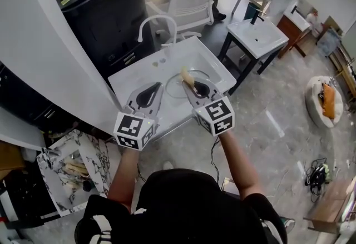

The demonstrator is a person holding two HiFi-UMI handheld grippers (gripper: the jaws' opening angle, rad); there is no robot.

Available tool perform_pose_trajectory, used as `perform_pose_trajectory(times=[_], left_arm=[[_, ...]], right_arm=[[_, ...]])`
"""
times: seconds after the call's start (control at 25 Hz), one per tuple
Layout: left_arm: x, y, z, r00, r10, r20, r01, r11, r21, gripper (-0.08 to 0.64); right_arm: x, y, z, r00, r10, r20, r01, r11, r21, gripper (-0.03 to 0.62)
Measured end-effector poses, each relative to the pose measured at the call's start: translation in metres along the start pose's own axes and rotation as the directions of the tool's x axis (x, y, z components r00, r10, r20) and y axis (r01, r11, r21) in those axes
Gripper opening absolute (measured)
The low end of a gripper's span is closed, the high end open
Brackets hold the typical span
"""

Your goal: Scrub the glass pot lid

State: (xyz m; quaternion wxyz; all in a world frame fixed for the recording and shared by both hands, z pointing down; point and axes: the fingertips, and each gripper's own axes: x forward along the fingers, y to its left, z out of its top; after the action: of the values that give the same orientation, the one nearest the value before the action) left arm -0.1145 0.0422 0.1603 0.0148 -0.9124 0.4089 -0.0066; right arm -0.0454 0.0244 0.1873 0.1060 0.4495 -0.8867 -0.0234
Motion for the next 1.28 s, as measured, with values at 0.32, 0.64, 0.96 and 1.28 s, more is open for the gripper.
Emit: perform_pose_trajectory(times=[0.32,0.64,0.96,1.28], left_arm=[[-0.009,-0.044,0.013,0.999,0.032,0.023,-0.031,0.999,-0.035,0.014],[-0.03,-0.087,0.015,0.997,0.07,0.032,-0.069,0.997,-0.045,0.014],[-0.049,-0.127,0.009,0.996,0.082,0.026,-0.08,0.994,-0.08,0.014],[-0.078,-0.154,0.008,0.994,0.097,0.045,-0.092,0.991,-0.095,0.014]], right_arm=[[-0.052,-0.004,0.003,1.0,0.012,0.023,-0.012,1.0,-0.003,0.023],[-0.1,0.005,-0.006,0.999,0.039,0.029,-0.039,0.999,-0.008,0.023],[-0.144,0.018,-0.018,0.998,0.054,0.028,-0.054,0.999,-0.008,0.023],[-0.175,0.037,-0.025,0.997,0.058,0.042,-0.057,0.998,-0.013,0.021]])
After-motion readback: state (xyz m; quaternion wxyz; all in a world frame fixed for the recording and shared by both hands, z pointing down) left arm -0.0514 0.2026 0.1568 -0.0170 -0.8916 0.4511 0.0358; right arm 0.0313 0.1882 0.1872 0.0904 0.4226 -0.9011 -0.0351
